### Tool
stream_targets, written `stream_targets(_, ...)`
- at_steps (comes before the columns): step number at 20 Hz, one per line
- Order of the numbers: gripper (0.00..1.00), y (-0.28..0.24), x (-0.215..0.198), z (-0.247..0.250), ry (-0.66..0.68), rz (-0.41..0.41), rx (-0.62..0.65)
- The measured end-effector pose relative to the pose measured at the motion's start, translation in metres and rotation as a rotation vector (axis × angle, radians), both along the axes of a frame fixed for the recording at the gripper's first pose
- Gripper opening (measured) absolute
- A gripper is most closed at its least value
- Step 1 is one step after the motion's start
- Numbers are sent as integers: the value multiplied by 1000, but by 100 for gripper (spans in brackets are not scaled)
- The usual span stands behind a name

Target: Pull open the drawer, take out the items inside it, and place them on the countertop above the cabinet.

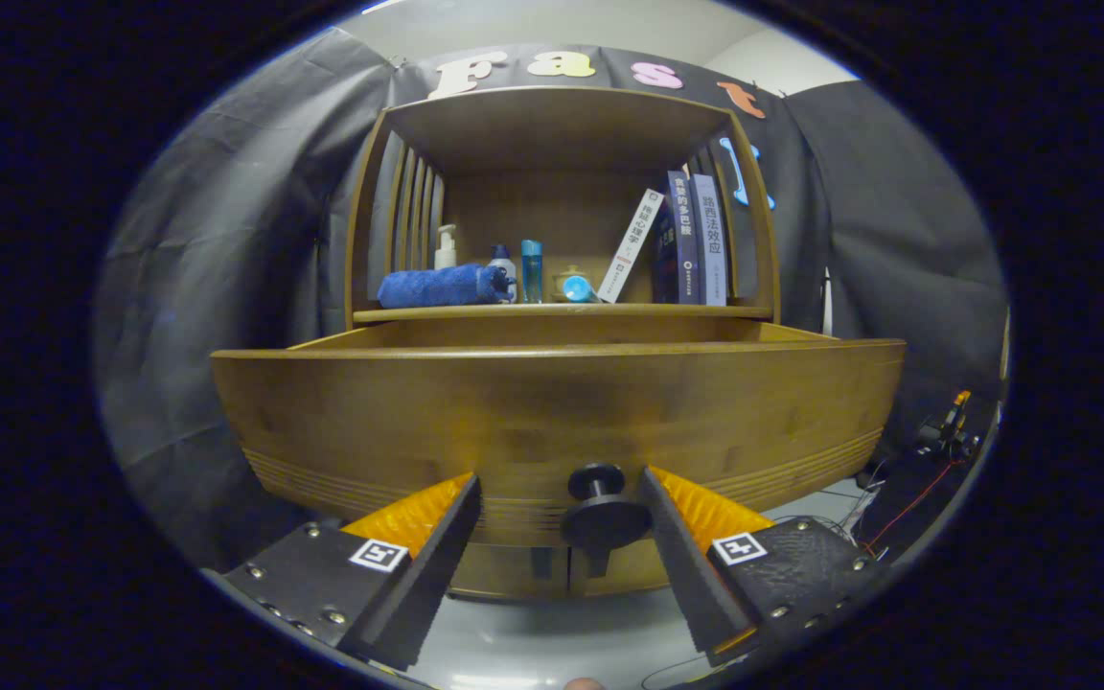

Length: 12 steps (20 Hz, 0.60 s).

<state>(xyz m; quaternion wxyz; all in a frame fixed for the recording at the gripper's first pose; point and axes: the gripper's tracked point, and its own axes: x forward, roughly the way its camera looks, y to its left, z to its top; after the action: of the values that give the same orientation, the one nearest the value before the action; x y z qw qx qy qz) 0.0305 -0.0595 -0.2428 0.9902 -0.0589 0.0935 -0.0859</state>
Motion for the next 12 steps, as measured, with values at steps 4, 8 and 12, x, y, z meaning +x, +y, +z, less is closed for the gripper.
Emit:
stream_targets(4, 100, -3, 17, -1, 13, 5, 26)
stream_targets(8, 99, -4, 40, -1, 6, 10, 19)
stream_targets(12, 100, -5, 70, 6, -34, 17, 6)
